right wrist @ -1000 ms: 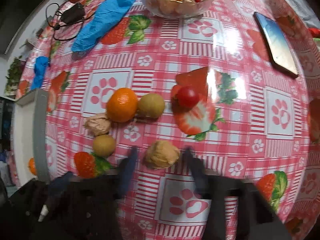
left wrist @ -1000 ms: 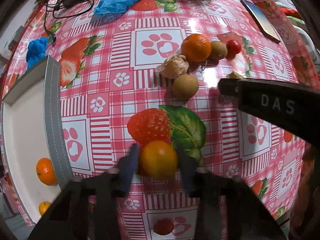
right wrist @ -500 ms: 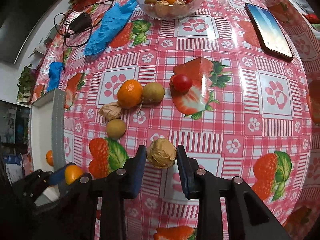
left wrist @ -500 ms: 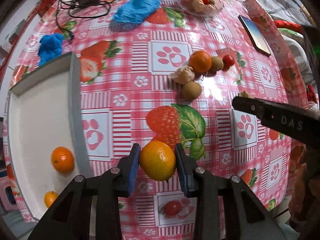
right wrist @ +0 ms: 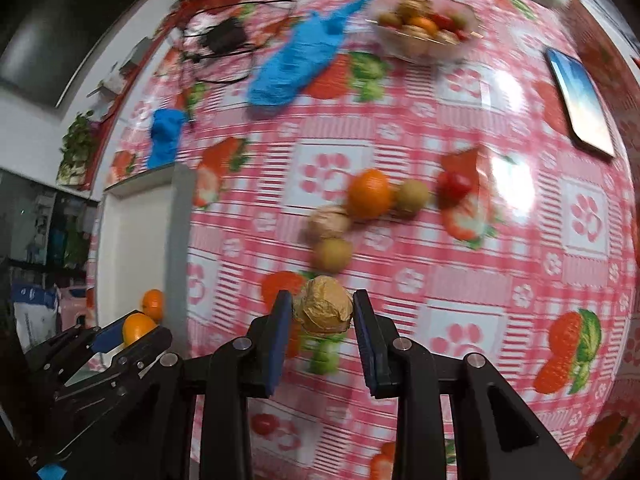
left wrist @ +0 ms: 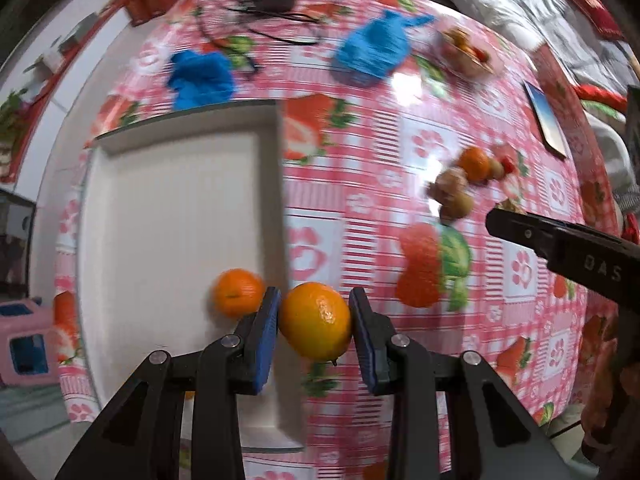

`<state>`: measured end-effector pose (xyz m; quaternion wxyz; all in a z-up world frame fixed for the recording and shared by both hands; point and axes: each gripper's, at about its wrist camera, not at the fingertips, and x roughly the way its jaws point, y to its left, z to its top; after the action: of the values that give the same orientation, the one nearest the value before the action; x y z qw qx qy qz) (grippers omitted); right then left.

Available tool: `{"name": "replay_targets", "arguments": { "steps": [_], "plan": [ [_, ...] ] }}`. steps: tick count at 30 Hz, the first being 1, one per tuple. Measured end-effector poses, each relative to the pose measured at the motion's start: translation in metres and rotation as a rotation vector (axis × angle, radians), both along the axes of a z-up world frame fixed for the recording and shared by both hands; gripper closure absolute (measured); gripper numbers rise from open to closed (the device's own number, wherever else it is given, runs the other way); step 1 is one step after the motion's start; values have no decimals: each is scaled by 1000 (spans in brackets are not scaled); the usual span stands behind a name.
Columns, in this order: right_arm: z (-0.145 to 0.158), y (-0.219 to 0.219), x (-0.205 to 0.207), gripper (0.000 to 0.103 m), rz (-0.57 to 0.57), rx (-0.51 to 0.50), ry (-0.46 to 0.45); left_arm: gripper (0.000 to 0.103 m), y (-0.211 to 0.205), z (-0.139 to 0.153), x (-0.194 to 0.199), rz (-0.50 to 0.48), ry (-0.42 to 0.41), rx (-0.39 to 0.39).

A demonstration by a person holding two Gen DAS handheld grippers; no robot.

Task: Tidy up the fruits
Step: 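Carry the orange and wrapped fruit over the white tray and open both tools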

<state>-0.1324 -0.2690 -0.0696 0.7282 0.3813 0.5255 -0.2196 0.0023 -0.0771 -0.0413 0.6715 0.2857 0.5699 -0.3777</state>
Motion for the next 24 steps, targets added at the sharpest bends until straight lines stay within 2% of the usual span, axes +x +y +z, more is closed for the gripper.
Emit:
{"name": "replay_targets", "arguments": {
  "steps": [13,17,24],
  "plan": [
    [10,56,104,70,185,11,-64,65,49,-5,79,160,-66,20],
    [8,71,132,70,235,14,-68,65,59,-15,91,188,-61,37],
    [-9,92,165,70,306,20,-29,65,63,-32,97,183,-51,60]
  ]
}}
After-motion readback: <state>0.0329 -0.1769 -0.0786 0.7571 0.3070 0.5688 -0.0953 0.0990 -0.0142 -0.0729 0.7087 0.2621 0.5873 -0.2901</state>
